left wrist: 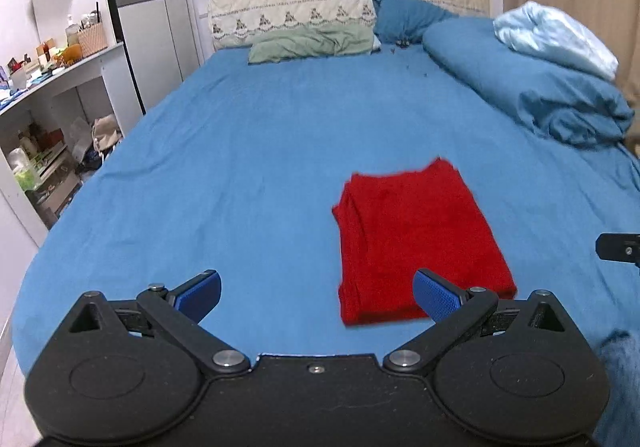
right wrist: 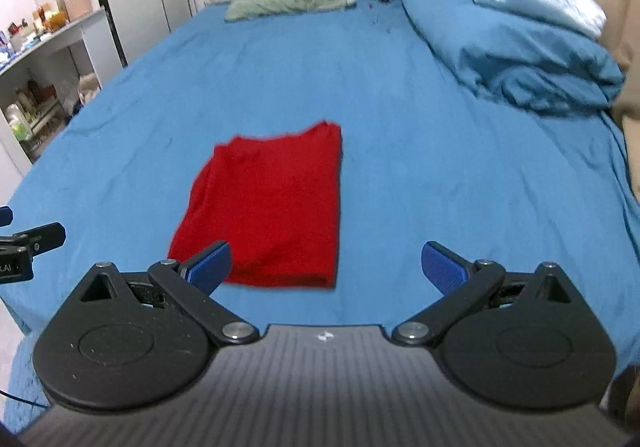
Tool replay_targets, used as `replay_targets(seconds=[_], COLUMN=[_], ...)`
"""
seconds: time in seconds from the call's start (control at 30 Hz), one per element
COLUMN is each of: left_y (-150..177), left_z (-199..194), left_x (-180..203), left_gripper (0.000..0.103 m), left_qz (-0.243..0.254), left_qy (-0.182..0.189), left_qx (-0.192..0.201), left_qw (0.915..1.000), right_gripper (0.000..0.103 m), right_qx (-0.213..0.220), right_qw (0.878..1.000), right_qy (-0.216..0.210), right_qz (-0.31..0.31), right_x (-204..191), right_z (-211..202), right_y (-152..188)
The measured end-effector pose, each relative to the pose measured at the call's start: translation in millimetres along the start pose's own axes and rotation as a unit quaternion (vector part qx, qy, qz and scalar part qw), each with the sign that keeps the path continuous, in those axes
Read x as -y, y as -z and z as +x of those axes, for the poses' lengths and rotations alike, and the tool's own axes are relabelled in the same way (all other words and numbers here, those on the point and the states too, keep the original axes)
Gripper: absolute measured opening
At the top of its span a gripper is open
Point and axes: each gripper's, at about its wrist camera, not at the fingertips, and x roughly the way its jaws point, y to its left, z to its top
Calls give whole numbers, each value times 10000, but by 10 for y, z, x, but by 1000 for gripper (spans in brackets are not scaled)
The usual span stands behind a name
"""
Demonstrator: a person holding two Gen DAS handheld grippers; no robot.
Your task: Fold small clothes
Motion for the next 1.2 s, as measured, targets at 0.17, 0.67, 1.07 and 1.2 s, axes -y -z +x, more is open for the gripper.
replay_targets(seconds=[0.17,0.67,1.07,1.2], left_y=[237,361,355,352], left_z=[34,69,43,38], left_x=[78,167,142,151], left_gripper=[103,103,103,103], left_qz=[-21,83,106,94], left_qy=[47,86,161,176], left_qx=[-221,-271,-215,-210], left_qw=[9997,9996,9996,9996], right_gripper=[103,103,103,103], right_qx=[-318,-607,-631,-631], right_qw=[9994,9978,9976,9976], right_qy=[128,267,284,295], right_qz=[-96,4,34,46], right_x=[-57,-52,-73,-65], right_z=[48,121,126,127], right_y=[307,507,526,536])
